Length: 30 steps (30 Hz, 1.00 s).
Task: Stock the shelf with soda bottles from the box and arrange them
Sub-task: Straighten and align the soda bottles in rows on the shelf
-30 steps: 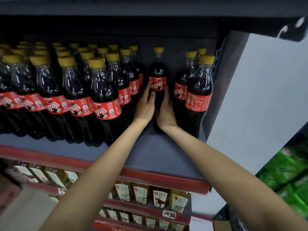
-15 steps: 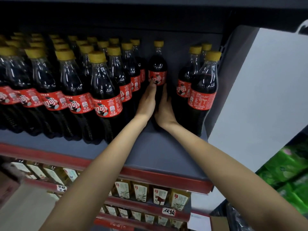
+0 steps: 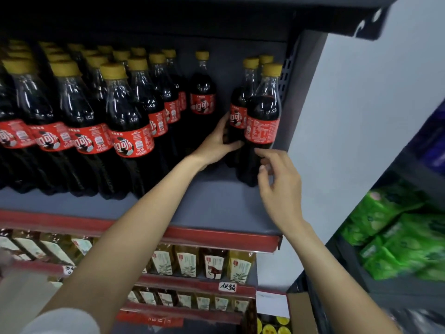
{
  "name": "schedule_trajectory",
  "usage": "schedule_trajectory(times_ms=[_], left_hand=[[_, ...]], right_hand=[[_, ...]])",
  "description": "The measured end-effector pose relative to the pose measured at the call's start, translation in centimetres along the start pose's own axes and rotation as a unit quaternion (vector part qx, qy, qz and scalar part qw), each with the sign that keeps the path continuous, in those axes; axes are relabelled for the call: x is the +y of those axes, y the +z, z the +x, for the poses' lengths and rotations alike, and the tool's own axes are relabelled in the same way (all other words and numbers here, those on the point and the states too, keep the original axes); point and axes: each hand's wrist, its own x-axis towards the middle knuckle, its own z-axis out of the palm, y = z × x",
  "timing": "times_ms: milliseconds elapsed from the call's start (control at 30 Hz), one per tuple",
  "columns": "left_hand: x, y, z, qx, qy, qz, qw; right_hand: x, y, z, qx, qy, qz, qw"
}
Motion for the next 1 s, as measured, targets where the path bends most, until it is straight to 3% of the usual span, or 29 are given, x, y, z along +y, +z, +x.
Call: schedule_trajectory(times_ms=[167, 367, 533, 767, 1000], left_hand=[[-0.6, 0.8, -0.5, 0.09, 0.024, 0.106, 0.99], [-1.6, -1.3, -2.9, 0.187, 0.007, 0.175, 0.967], [-1.8, -2.8, -3.7, 0.223, -0.002, 0.165, 0.961], [-2.1, -2.4, -4.4, 0.266, -0.012, 0.129, 0.955], [-1.6, -2.8, -4.0, 0.253, -0.043, -0.052, 0.965]], right_hand=[[-0.5, 1.6, 0.4, -0.121, -0.002, -0.015, 0.993], [-1.7, 4.8, 3.3, -0.278, 0.125, 0.045, 0.951], [-2.1, 7.2, 5.0, -0.302, 0.129, 0.126, 0.936], [-1.8, 8.8, 5.2, -0.244, 0.169, 0.206, 0.932], [-2.0, 9.3, 5.5, -0.259, 0.169, 0.172, 0.935]])
